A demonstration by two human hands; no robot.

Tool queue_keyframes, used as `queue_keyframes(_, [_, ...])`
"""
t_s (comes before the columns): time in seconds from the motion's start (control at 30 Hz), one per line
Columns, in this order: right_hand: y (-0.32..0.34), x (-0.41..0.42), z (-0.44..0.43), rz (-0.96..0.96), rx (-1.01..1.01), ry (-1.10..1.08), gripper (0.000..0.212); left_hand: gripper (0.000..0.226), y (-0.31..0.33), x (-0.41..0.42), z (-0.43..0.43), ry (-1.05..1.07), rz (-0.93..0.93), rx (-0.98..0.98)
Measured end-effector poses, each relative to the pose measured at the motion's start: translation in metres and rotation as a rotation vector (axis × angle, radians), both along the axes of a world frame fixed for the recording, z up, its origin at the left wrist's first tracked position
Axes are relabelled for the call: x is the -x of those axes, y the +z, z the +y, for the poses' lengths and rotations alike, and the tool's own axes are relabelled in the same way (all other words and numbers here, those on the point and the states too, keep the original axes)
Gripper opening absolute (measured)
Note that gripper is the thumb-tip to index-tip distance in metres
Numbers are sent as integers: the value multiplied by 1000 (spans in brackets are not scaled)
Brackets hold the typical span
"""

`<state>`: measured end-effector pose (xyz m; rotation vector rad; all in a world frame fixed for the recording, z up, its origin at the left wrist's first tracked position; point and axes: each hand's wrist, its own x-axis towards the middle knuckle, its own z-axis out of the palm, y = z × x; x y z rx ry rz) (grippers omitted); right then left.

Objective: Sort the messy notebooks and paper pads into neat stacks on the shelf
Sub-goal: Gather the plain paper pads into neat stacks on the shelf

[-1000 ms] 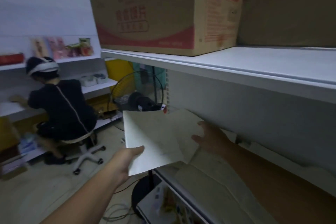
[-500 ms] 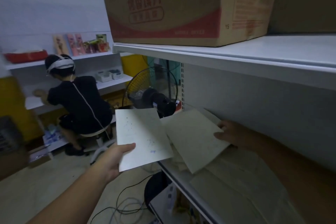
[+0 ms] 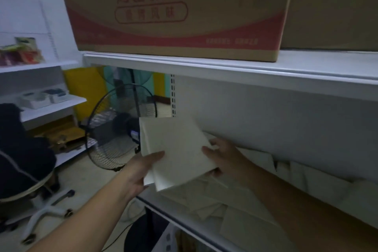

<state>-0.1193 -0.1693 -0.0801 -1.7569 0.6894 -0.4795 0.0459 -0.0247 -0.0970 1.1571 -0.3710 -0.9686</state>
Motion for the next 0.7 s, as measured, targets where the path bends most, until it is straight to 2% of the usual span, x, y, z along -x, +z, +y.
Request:
queue_keyframes(0.07, [-5,-3,-6,35,-11,-117,14,26,-5,-14,-3,-47,15,14])
queue_keyframes(0.1, [-7,2,-12,65,28,-248,14,31,-7,-20,-4,-72,23,19])
queue_keyframes(0.17, [-15,23,-28,295,333,-447,12,34,-10,-33,-6,-122,43,22])
queue_keyframes(0.2, [-22,34,-34,447,473,-466,24,30,-11,-38,-6,-146,53,19])
queue_keyframes(0.23, [-30,42,-38,553,525,-453,40,25,-12,-41,-7,-162,63,12])
queue_keyframes(0.33, [-44,50,-40,620,425,-418,74,21,-18,-49,-8,-193,81,-19])
queue_keyframes(0.43, [-38,43,-41,608,375,-416,82,21,-24,-52,-7,-228,95,-45])
queue_keyframes(0.6, [-23,29,-45,701,448,-453,97,20,-26,-54,-9,-277,88,-58])
queue_keyframes(0.7, [-11,30,-48,764,372,-424,99,18,-26,-56,-13,-294,57,-67])
